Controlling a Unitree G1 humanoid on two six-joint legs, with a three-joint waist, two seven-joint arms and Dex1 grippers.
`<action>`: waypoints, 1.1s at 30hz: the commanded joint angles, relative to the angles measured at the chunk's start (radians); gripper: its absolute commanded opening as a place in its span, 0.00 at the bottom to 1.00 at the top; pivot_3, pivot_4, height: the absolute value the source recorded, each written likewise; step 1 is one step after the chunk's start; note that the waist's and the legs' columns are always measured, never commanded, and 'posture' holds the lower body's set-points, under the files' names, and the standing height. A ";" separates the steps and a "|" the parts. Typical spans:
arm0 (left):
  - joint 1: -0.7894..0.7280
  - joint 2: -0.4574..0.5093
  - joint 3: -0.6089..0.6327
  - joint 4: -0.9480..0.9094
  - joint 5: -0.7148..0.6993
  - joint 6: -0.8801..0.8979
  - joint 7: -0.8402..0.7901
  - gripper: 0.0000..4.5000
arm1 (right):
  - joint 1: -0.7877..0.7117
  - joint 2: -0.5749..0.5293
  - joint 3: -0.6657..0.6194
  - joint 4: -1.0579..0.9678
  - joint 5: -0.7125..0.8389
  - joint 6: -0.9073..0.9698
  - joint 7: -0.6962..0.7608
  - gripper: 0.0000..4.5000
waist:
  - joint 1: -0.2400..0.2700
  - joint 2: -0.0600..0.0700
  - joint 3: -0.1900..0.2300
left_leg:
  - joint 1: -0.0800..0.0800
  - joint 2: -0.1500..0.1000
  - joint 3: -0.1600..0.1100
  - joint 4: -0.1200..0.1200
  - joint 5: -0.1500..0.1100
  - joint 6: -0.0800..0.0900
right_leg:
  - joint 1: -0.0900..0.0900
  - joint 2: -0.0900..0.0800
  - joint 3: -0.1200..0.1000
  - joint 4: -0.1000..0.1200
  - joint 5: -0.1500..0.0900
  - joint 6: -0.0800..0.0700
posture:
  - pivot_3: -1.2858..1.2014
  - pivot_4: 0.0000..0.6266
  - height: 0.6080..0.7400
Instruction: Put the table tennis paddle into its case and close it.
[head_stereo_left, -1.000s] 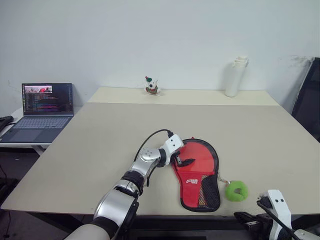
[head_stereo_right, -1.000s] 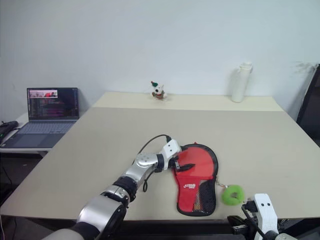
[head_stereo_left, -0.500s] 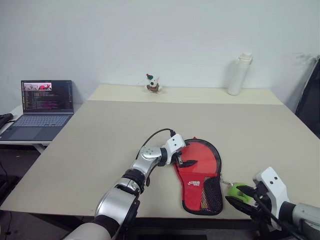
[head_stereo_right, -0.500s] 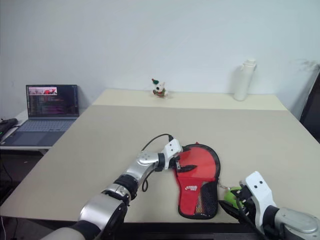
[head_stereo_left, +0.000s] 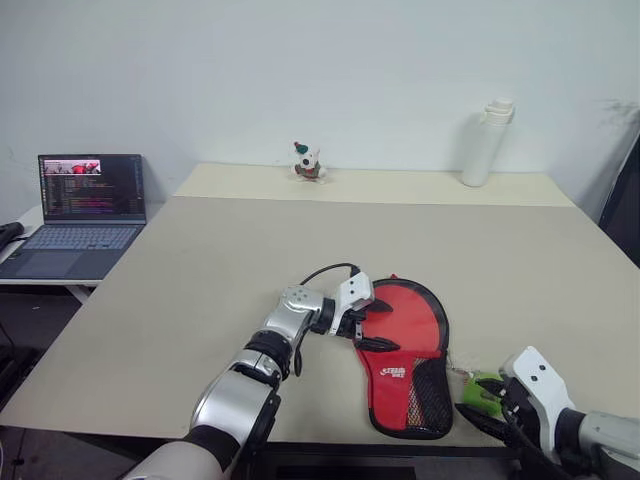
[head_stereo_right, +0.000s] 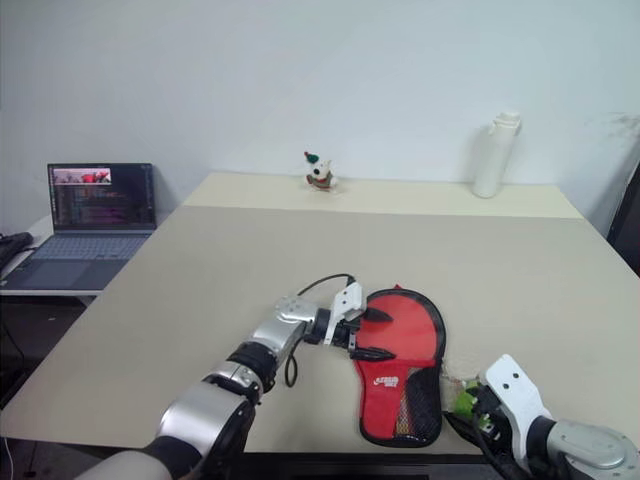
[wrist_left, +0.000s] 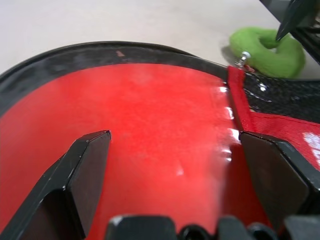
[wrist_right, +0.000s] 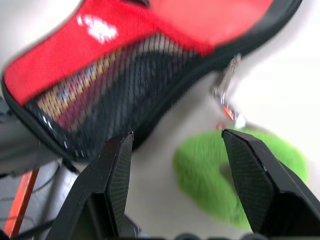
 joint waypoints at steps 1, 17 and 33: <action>-0.033 -0.026 -0.010 0.003 0.001 -0.001 -0.033 1.00 | 0.005 -0.009 0.015 0.002 -0.031 -0.033 0.010 0.68 | 0.001 0.000 0.001 | 0.000 0.000 0.000 0.000 0.000 0.000 | 0.000 0.000 0.000 0.000 0.000 0.000 | 0.52 0.24 1.00; -0.024 -0.050 -0.058 0.098 0.092 -0.042 0.031 1.00 | -0.009 0.015 0.022 0.002 -0.062 -0.026 0.021 0.17 | 0.005 0.000 0.001 | 0.002 0.000 0.000 0.004 0.000 0.000 | 0.000 0.001 0.001 0.008 0.000 0.000 | 0.52 0.24 1.00; -0.018 -0.063 -0.066 0.115 0.101 -0.031 0.042 1.00 | 0.159 -0.114 -0.004 -0.206 0.103 -0.042 0.265 0.01 | 0.013 0.000 0.001 | 0.001 0.000 -0.001 0.016 0.000 0.000 | 0.001 0.001 0.001 0.017 0.000 -0.001 | 0.52 0.24 1.00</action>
